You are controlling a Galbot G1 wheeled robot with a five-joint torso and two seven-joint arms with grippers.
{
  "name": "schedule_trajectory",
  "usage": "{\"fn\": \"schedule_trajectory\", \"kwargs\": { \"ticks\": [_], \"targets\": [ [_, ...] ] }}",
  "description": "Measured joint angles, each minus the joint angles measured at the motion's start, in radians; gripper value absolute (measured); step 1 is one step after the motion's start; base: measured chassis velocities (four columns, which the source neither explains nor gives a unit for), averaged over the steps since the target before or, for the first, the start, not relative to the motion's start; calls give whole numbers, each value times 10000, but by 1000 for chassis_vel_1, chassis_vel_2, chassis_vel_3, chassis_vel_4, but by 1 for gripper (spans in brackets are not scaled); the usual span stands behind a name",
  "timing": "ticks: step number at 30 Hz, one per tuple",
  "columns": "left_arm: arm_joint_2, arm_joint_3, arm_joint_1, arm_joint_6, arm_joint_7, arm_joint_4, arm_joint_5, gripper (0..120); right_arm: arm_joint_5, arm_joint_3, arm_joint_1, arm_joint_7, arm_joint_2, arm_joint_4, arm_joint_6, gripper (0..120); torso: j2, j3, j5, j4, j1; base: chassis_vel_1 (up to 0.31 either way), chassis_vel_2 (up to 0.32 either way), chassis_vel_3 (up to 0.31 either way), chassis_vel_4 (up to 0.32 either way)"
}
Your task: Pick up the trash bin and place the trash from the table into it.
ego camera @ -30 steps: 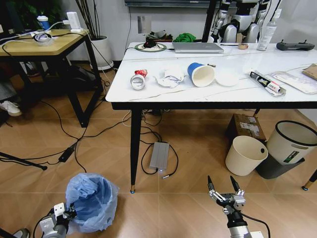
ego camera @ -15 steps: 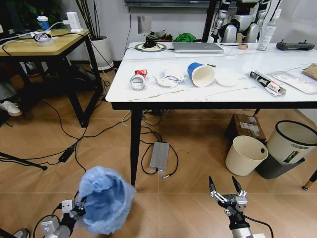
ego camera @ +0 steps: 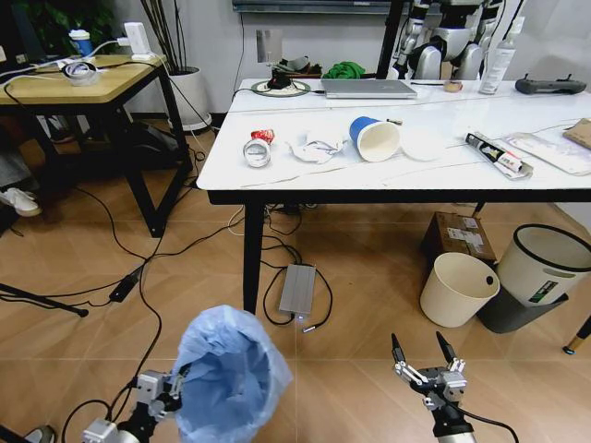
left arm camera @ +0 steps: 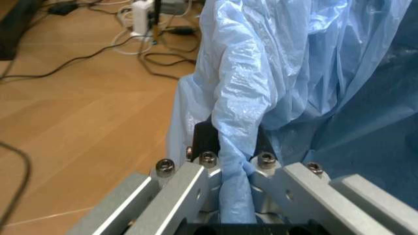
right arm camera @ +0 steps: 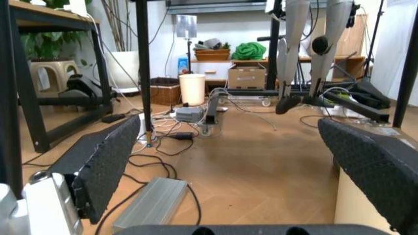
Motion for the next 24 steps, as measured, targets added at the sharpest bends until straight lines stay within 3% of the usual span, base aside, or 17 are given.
{"fn": "schedule_trajectory", "kwargs": {
  "ticks": [16, 24],
  "targets": [
    [171, 565, 250, -75, -531, -858, -112, 0, -303, 49, -154, 17, 0, 170, 52, 100, 20, 13, -3, 1, 8, 0, 0, 0, 0],
    [47, 705, 219, -92, -518, -968, -6, 0, -427, 170, -302, 29, 0, 291, 126, 100, 352, 237, -3, 0, 112, 0, 0, 0, 0]
  ]
}}
